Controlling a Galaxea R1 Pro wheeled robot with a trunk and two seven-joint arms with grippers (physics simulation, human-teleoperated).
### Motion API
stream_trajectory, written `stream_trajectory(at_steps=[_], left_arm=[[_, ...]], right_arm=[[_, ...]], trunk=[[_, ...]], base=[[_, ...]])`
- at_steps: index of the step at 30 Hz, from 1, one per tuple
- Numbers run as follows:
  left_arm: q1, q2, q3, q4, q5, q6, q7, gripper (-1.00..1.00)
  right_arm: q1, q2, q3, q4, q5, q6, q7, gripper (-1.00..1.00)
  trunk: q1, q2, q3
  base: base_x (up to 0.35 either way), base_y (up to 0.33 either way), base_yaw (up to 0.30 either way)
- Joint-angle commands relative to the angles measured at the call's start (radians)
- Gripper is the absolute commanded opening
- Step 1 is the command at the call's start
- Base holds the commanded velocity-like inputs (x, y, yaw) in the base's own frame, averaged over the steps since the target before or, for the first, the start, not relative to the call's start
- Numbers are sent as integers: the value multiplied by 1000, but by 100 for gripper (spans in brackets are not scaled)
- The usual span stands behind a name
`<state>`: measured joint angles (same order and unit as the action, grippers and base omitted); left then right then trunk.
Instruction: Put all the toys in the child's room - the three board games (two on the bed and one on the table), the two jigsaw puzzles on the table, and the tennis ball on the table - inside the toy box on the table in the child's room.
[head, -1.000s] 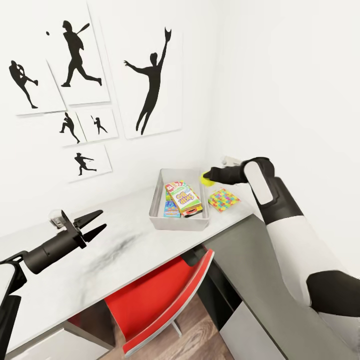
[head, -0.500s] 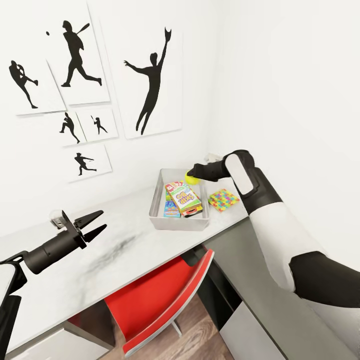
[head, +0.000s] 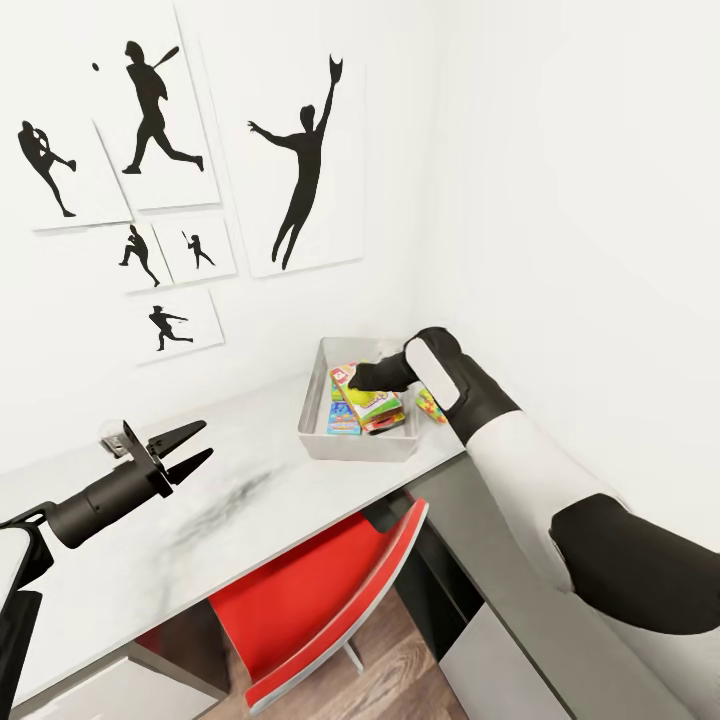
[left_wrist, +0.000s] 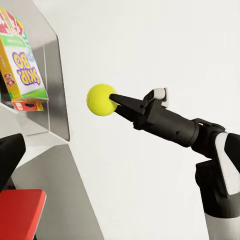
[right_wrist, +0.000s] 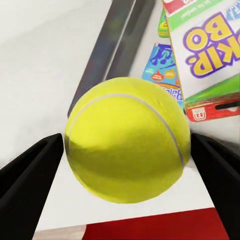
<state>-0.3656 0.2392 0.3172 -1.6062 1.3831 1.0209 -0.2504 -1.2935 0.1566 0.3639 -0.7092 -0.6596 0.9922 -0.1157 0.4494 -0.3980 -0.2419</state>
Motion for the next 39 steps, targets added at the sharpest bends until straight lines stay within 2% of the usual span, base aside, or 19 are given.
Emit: stream_trajectory(at_steps=[1,6,15,24,39], left_arm=[[-1,0,1,0,-9,4,-10,100],[-1,0,2,0,-9,5,-10,100],[-1,0,3,0,-9,5,-10,100],[-1,0,3,0,-9,5,-8,100],[-1,0,4,0,-9,7,-7,100]], right_arm=[[-1,2,10,9,-11,-5,-10,-100],[-2,8,30,56,-9,-30,-9,-100],[6,10,43,77,-7,-75,-5,-100],[2,11,49,68,-7,-83,-5,-100],[-8,15,56,61,-9,-80,-6,-100]], trunk=[[1,-2,-2],[1,-2,-2],[1,-2,-2],[1,-2,-5],[1,-2,-26]], base=[[0,0,0],[0,0,0],[0,0,0],[0,0,0],[0,0,0]])
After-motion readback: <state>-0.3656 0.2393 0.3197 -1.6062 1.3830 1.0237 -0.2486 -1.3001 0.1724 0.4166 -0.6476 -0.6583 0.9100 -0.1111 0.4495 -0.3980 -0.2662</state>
